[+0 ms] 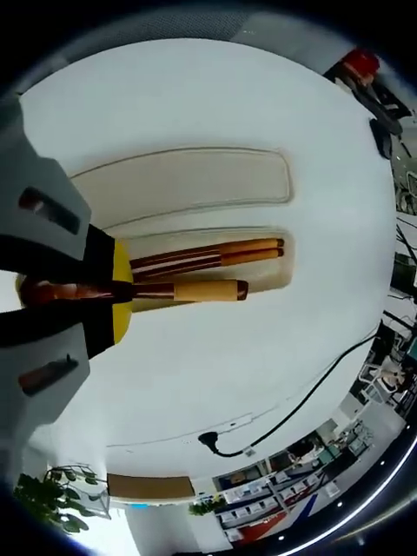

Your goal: Arrange the utensils inside the cutlery case until each visible utensil rests in its matching compartment.

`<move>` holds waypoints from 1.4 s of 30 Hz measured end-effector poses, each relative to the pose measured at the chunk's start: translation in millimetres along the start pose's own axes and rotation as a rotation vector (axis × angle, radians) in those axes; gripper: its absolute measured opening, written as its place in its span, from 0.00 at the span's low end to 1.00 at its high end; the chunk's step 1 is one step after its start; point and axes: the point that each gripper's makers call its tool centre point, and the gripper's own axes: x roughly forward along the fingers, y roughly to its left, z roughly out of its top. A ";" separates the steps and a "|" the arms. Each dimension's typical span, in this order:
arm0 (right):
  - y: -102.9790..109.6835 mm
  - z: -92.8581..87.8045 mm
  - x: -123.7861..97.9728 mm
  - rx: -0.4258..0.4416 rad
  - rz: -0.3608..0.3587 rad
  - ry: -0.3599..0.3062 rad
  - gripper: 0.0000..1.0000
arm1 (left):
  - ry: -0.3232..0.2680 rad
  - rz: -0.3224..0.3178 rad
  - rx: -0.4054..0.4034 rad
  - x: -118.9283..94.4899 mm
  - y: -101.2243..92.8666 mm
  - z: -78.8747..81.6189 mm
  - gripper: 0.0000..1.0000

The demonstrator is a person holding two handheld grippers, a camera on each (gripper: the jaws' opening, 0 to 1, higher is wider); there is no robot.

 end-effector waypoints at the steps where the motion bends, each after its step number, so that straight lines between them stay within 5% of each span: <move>1: 1.2 0.6 0.2 0.004 0.004 -0.004 0.01 | -0.001 -0.001 0.001 -0.1 -0.2 0.2 0.46; 42: -2.4 -0.9 0.8 0.142 0.030 -0.056 0.07 | 0.024 -0.034 -0.013 4.5 -4.5 -5.7 0.45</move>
